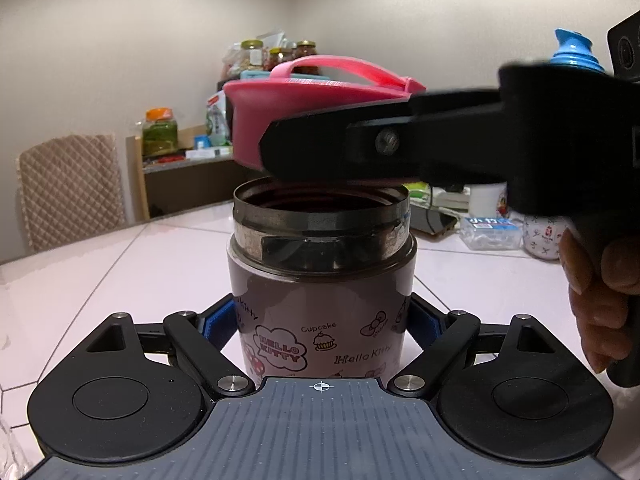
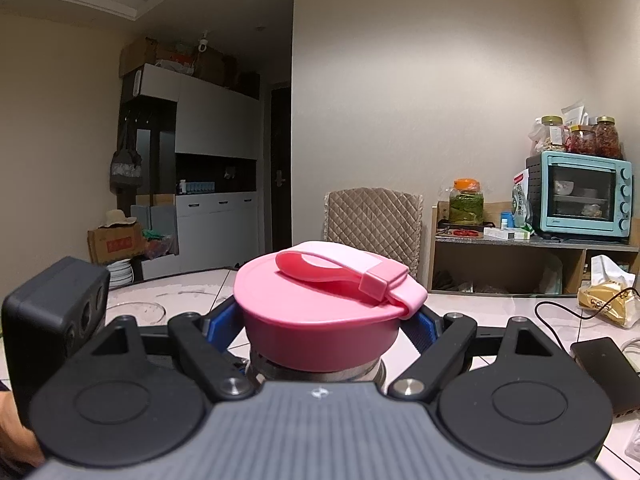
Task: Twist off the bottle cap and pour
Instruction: 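Twist the pink cap free and lift it off with the right gripper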
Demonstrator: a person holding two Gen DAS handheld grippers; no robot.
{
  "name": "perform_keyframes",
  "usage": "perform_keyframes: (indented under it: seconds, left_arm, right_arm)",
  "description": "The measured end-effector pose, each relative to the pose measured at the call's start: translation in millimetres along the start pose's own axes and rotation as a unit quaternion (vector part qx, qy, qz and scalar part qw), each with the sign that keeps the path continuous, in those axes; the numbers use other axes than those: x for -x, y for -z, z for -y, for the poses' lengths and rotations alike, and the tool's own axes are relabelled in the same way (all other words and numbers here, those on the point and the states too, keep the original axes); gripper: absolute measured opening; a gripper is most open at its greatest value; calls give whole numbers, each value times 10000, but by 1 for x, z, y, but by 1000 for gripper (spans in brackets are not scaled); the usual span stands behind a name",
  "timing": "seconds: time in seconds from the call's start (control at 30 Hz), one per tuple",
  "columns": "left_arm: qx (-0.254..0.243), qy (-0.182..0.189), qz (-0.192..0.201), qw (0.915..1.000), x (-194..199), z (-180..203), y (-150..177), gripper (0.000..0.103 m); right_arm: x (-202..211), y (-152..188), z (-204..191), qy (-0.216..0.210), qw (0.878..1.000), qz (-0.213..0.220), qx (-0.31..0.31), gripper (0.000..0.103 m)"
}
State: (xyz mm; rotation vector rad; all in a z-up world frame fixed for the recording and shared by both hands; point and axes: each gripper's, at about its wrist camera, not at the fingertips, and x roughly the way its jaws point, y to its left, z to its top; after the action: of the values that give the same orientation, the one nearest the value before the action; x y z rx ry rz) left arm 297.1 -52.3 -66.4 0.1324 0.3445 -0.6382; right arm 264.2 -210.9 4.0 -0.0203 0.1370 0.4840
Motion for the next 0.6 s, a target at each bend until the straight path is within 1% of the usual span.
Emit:
perform_keyframes:
  seconds: [0.3, 0.6]
  left_arm:
    - [-22, -79, -28, 10000, 3, 2, -2, 90]
    - [24, -230, -48, 9997, 10, -4, -2, 90]
  right_arm:
    - [8, -4, 9, 160, 9998, 140, -64, 85]
    - [16, -5, 20, 339, 9989, 268, -200, 85]
